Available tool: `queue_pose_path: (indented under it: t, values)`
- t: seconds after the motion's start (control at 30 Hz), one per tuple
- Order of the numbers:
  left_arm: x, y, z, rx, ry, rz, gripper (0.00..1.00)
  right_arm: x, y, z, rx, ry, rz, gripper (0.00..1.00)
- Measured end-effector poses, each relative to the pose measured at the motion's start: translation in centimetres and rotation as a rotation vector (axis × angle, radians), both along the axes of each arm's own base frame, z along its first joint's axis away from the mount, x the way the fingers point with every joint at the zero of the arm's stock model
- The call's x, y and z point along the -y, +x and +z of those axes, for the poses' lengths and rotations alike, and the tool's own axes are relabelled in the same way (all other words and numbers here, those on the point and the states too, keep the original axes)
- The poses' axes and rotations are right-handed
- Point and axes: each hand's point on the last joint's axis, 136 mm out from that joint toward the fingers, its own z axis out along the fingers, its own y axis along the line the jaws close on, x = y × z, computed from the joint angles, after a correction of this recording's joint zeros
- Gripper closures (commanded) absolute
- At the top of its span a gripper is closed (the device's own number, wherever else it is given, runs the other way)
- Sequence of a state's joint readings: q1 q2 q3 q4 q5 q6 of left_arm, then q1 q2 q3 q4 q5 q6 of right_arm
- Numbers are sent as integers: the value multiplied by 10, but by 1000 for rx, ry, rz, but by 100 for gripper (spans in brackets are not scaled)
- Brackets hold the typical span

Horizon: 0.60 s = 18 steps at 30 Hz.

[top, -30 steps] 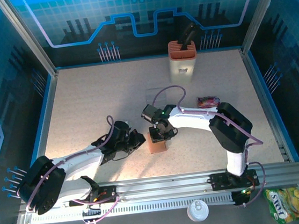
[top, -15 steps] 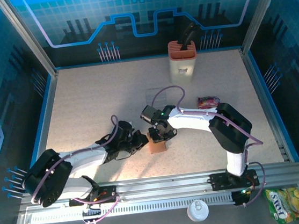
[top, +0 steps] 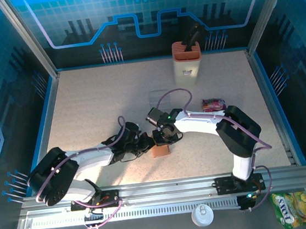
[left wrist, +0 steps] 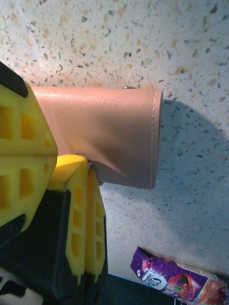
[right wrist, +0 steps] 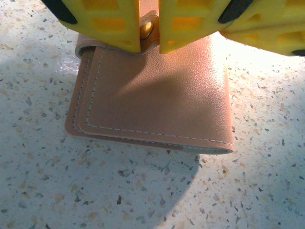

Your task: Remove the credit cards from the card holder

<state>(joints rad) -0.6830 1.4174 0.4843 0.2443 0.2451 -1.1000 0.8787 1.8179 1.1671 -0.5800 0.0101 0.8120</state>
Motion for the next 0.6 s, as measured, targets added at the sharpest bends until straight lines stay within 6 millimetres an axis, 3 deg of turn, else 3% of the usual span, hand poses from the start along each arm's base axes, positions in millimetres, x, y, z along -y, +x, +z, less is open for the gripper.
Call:
queue_pose_path:
  t: [0.37,0.6]
  values:
    - [-7,-7,-15,-57,53,4,100,3,-2,3,1,29,-4,79]
    - [-8,-7,-16,-57,59,8,100,16,-5,9,10,-14,0,77]
